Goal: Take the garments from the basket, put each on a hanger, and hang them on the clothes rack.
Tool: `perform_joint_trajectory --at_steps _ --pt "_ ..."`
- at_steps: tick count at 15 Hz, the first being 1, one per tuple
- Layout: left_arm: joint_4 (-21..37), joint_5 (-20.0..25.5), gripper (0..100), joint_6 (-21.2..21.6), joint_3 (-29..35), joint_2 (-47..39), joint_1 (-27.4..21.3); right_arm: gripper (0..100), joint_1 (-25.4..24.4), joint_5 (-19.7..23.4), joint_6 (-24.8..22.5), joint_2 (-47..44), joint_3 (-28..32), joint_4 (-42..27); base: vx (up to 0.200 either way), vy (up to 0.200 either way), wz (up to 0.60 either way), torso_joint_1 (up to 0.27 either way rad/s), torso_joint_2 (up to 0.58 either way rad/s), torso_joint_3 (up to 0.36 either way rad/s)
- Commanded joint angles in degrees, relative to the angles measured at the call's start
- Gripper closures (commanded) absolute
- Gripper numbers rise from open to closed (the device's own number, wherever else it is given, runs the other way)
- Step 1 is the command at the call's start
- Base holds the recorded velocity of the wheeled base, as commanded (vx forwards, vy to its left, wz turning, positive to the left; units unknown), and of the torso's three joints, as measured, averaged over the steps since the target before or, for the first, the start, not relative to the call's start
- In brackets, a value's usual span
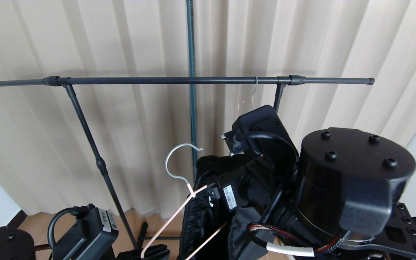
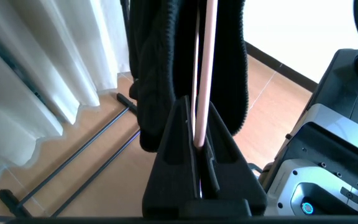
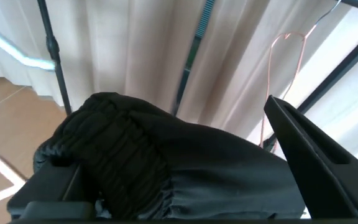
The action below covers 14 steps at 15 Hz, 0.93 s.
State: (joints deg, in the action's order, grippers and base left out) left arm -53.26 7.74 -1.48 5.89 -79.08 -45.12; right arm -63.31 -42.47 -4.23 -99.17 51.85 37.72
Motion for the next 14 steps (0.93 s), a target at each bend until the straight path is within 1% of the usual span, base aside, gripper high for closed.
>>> perform_joint_trajectory --at_steps 1,4,14 --pt "0.0 0.0 100 -0.1 0.2 -0.2 0.1 0 -0.5 0.0 -0.1 0.8 -0.3 -0.1 0.0 0.0 0.0 0.0 0.0 0.0" --pt "-0.3 0.0 100 -0.1 0.4 -0.1 0.9 0 -1.4 0.1 -0.2 1.6 -0.9 -0.5 0.0 0.0 0.0 0.0 0.0 0.0" --pt "-1.1 0.0 100 -0.2 0.7 -0.1 1.9 0 -1.5 0.4 -1.7 3.1 -2.1 -0.6 0.0 0.0 0.0 0.0 0.0 0.0"
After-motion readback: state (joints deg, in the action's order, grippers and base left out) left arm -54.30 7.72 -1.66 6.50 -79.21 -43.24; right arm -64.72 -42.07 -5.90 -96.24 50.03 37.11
